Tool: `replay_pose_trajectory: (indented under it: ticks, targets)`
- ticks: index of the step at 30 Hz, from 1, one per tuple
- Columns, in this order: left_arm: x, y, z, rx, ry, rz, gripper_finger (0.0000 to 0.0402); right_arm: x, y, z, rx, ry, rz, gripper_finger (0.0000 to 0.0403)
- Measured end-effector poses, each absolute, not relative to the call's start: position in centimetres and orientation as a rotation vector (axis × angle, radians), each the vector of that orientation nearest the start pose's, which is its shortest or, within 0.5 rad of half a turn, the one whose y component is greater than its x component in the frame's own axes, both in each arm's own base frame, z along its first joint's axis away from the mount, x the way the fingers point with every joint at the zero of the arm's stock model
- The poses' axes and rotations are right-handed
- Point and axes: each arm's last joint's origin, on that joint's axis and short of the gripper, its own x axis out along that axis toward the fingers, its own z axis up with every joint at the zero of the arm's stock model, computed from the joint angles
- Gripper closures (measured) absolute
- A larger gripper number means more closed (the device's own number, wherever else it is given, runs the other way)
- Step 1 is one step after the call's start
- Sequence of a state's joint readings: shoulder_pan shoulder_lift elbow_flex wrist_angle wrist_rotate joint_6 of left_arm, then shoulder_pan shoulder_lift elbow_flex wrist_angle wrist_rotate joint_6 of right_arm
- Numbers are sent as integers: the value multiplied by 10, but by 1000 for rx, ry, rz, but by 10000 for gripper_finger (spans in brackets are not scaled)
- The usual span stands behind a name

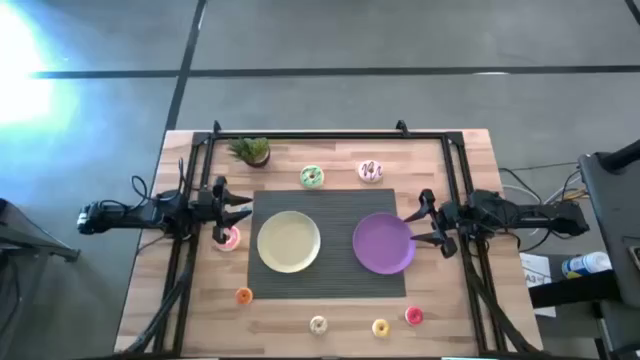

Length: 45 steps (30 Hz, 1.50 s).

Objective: Pick & Place donuts

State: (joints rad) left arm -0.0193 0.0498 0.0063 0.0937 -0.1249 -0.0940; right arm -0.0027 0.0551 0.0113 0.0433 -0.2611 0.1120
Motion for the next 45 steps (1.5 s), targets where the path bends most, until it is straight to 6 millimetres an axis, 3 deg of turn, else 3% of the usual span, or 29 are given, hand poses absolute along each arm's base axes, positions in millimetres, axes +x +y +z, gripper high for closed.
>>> replay_pose_trajectory:
  ticks: [37, 39, 45]
  targets:
    - [100, 2, 171, -97, -55, 103, 262, 100, 6, 167, 113, 17, 225, 174]
    - [100, 2, 171, -97, -55, 103, 262, 100, 6, 167, 201, 26, 211, 174]
    - [100, 2, 171, -97, -55, 103, 262, 100, 7, 167, 784, 94, 214, 174]
